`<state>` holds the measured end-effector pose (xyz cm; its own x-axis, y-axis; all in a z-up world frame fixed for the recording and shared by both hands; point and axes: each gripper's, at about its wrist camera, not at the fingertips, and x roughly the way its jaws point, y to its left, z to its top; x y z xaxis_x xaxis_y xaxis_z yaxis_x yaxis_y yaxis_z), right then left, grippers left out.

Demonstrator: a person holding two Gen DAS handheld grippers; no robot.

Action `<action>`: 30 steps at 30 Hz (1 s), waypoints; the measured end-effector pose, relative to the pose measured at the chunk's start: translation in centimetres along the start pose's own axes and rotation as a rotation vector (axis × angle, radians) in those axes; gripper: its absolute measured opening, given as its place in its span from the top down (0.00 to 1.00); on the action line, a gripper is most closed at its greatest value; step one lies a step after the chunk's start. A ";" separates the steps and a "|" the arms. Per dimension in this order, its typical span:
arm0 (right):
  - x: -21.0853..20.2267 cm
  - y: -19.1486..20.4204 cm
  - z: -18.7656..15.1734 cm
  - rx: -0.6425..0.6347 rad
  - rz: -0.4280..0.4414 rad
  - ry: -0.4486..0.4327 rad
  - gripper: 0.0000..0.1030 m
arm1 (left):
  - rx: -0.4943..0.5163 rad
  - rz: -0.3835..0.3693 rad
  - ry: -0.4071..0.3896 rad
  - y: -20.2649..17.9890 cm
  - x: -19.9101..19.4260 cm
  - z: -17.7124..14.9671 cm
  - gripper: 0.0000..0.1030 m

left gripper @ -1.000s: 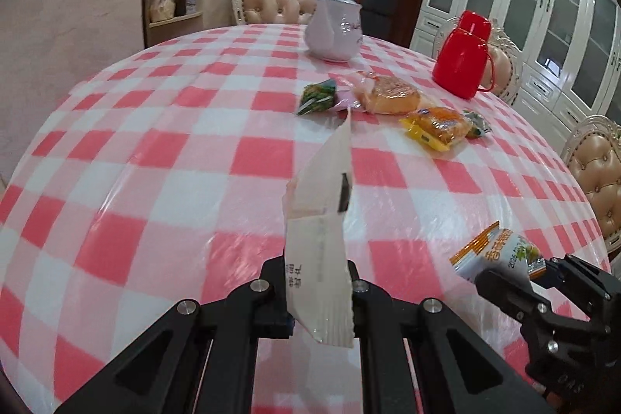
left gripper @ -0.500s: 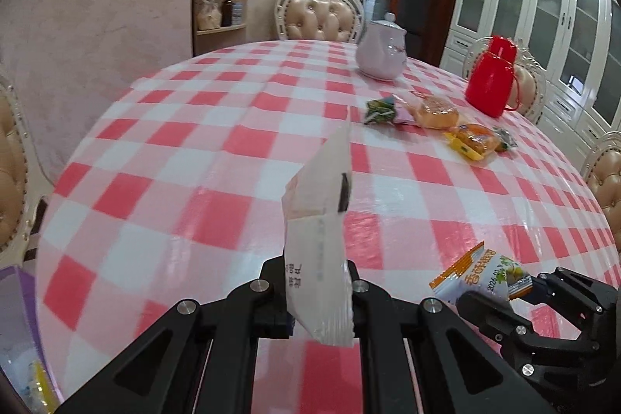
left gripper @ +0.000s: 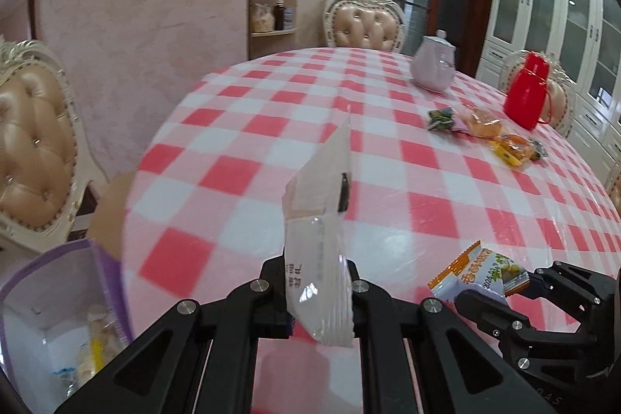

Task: Organize snacks
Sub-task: 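Carry the white pouch and yellow-green candy toward the clear box, then open both tools over the box to drop the pouch and candy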

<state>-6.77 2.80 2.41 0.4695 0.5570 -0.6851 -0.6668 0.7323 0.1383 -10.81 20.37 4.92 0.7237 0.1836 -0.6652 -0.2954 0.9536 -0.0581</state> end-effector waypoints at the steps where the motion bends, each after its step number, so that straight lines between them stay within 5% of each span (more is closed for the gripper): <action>1: 0.2 0.7 0.1 -0.010 0.010 0.001 0.56 | -0.007 0.014 0.000 0.8 -0.4 -0.2 0.90; 30: 4.4 23.4 -1.8 -0.431 0.290 0.083 0.56 | -0.301 0.346 0.072 20.8 -6.9 -9.7 0.89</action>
<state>-21.34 21.71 1.38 0.1947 0.6673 -0.7189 -0.9485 0.3149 0.0355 -27.97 36.61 1.10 0.5086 0.4520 -0.7328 -0.6876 0.7255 -0.0297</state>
